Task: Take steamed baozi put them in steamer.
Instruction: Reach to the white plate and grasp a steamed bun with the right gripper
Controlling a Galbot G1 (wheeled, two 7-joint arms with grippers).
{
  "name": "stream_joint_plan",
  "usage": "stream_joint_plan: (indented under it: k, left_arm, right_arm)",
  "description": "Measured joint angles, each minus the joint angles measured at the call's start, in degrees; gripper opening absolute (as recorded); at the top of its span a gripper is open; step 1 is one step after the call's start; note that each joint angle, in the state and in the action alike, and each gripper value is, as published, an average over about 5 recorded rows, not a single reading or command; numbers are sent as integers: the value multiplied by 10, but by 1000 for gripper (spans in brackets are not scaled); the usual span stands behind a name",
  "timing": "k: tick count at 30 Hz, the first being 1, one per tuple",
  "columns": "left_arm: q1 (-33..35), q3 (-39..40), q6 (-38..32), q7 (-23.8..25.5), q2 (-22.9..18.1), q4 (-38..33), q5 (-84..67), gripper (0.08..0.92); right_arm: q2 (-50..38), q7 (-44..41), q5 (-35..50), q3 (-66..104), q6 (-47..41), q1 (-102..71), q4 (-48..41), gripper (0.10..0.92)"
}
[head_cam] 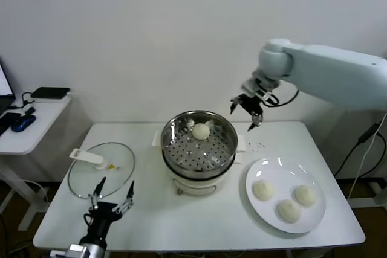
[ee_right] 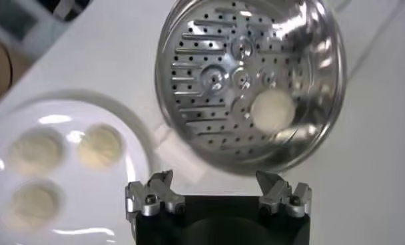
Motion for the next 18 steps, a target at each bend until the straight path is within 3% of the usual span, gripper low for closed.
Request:
stream_joint_plan:
  k: [9, 18]
  left_arm:
    - [-3, 3, 1, 0, 0, -5, 5, 823]
    - [-7, 7, 3, 0, -5, -5, 12, 823]
  right_arm:
    - [-91, 38, 55, -41, -106, -11, 66, 823]
    - [-141, 64, 49, -42, -154, -60, 100, 823]
